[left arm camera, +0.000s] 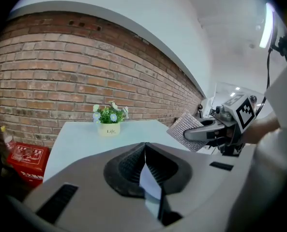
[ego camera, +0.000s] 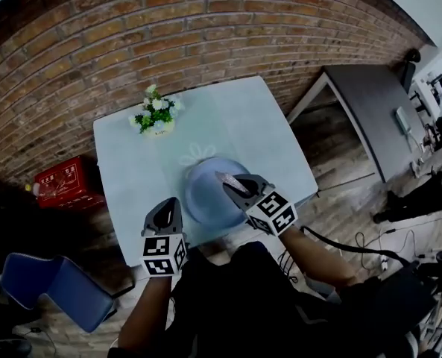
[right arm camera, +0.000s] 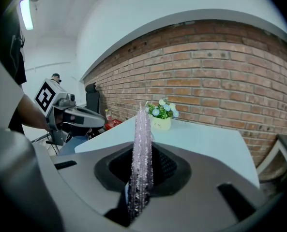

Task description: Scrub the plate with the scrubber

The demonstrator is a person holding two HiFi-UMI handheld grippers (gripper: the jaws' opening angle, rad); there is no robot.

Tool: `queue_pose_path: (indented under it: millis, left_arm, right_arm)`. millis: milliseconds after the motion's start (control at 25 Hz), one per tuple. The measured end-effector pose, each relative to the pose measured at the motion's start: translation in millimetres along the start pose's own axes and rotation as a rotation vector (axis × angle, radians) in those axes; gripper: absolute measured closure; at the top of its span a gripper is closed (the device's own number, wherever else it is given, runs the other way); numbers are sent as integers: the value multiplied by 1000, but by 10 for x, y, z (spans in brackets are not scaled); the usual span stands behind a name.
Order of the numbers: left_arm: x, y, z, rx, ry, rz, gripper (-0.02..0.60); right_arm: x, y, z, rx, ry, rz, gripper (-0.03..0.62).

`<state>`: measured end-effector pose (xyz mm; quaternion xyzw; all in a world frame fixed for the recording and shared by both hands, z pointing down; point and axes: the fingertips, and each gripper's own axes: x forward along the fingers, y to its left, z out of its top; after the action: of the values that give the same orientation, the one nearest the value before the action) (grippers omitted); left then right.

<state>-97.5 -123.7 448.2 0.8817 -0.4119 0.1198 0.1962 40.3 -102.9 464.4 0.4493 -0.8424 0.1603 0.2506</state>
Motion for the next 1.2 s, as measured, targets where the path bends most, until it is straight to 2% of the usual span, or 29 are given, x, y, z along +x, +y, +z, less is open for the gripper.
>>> queue_pose_path:
  millis: [200, 400, 560, 680, 760, 1000, 1120, 1200]
  left_arm:
    - [187, 27, -317, -48, 66, 4, 569]
    - [294, 91, -539, -109, 97, 82, 569]
    - [343, 101, -739, -162, 128, 140, 569]
    - [388, 87, -892, -164, 156, 178, 569]
    - [414, 66, -970, -163, 170, 207, 568]
    - [545, -20, -1110, -189, 204, 228, 553]
    - [581, -37, -1256, -211, 240, 249, 482]
    - [578, -28, -1335, -236, 246, 276, 459]
  right_arm:
    - [334, 70, -143, -42, 61, 81, 532]
    - [594, 97, -374, -109, 160, 177, 533]
    - [755, 10, -549, -143, 226, 199, 531]
    - [874, -68, -588, -143, 245, 205, 533]
    - [949, -80, -613, -156, 258, 238, 533]
    - [1100, 222, -710, -261, 329, 488, 533]
    - [1140, 361, -779, -309, 379, 594, 533]
    - [1143, 423, -819, -336, 410, 659, 533]
